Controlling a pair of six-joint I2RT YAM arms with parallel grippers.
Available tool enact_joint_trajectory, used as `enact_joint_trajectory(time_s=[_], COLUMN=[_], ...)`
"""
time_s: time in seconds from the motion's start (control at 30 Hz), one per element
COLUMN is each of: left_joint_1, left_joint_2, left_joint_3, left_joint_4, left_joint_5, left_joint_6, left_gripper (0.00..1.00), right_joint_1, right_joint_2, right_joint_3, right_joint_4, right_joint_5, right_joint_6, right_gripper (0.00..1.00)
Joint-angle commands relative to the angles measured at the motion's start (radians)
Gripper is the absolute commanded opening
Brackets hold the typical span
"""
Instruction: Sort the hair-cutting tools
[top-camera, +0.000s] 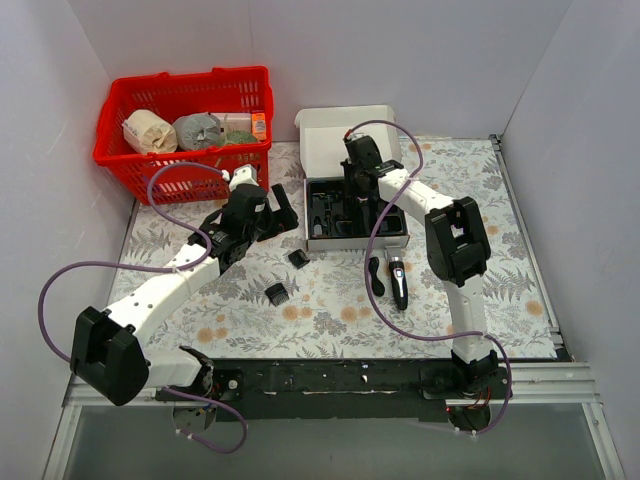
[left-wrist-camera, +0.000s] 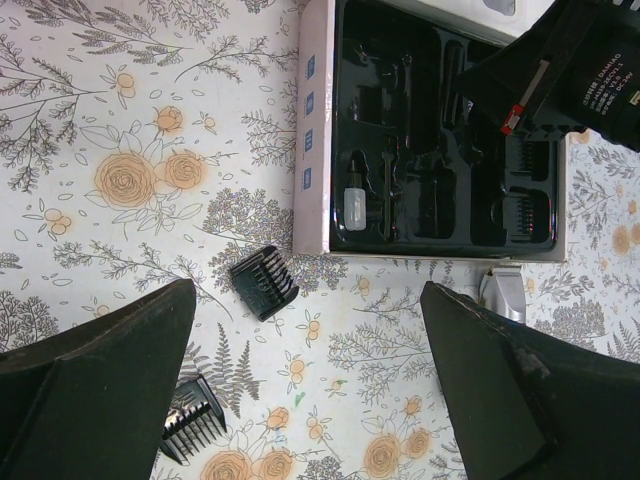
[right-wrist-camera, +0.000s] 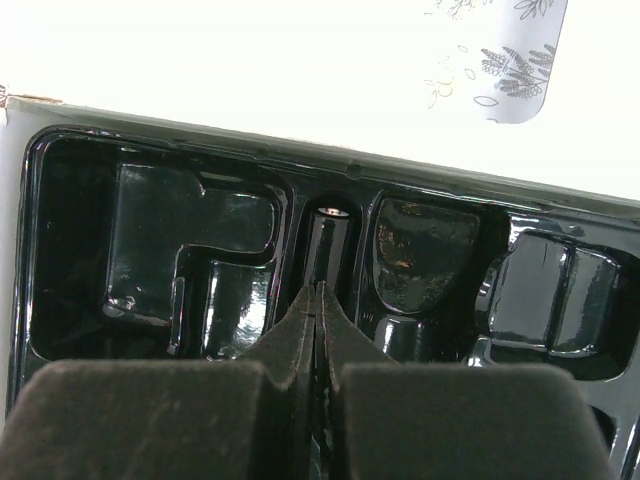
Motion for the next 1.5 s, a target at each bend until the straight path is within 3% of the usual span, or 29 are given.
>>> enact_joint_trajectory(time_s=[0.0,0.47,1.47], left_joint_1=[-0.002,-0.002,-0.002], left_joint_2=[-0.035,-0.045,-0.056], left_joint_3=[0.002,0.015,0.005], left_joint_4=[-0.017,-0.032,-0.031], left_joint_5=[-0.004,-0.010,-0.004], left_joint_6=[0.010,0.016,0.007], left_gripper=[0.98,0.98,0.98], right_joint_1=[0.006,0.004,0.007], right_joint_2=[0.045,0.128,0.085], right_joint_3=[-0.018,0.109,-0.041], right_joint_4=[0.000,-0.048,0.012], right_joint_5=[0.009,0.046,0.044], right_joint_6=[-0.010,-0.022,-0.010], right_gripper=[0.01,0.01,0.01])
